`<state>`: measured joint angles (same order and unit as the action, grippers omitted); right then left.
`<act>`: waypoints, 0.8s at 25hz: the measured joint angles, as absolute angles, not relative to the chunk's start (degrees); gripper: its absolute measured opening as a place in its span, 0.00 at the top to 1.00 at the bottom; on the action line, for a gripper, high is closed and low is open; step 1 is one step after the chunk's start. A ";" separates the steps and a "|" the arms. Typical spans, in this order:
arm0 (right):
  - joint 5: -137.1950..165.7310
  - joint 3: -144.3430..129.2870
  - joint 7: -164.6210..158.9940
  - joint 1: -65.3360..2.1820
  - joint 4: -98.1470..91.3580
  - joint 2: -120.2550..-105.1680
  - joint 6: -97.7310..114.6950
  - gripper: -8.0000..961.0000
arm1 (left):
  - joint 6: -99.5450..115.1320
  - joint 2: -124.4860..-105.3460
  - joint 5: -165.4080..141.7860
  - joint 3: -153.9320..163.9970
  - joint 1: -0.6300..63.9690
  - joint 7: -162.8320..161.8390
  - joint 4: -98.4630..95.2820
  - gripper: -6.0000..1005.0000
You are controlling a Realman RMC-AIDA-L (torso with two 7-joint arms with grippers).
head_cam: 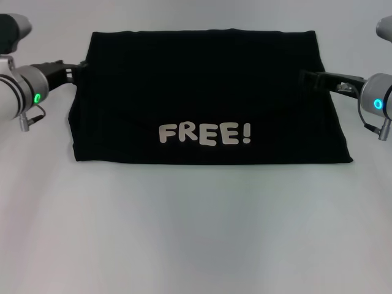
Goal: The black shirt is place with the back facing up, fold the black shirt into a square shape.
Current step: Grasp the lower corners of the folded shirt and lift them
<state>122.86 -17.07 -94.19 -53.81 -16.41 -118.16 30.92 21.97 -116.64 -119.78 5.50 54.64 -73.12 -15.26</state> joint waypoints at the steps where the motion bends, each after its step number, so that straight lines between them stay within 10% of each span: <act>1: 122.81 -17.07 -94.20 -53.67 -16.63 -118.11 30.94 0.69 | 21.90 -116.44 -119.69 5.38 54.51 -73.25 -15.31 0.56; 12: 116.90 -17.48 -94.59 -46.70 -20.54 -115.00 50.72 0.28 | 50.28 -116.27 -119.98 14.17 43.43 -96.00 -26.94 0.26; 20: 117.36 -19.33 -94.25 -42.01 -21.87 -113.34 62.80 0.29 | 63.69 -118.03 -121.83 24.41 34.75 -109.80 -37.11 0.14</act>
<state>117.36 -19.33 -94.25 -42.01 -21.87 -113.34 62.80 63.69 -118.03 -121.83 24.41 34.75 -109.80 -37.11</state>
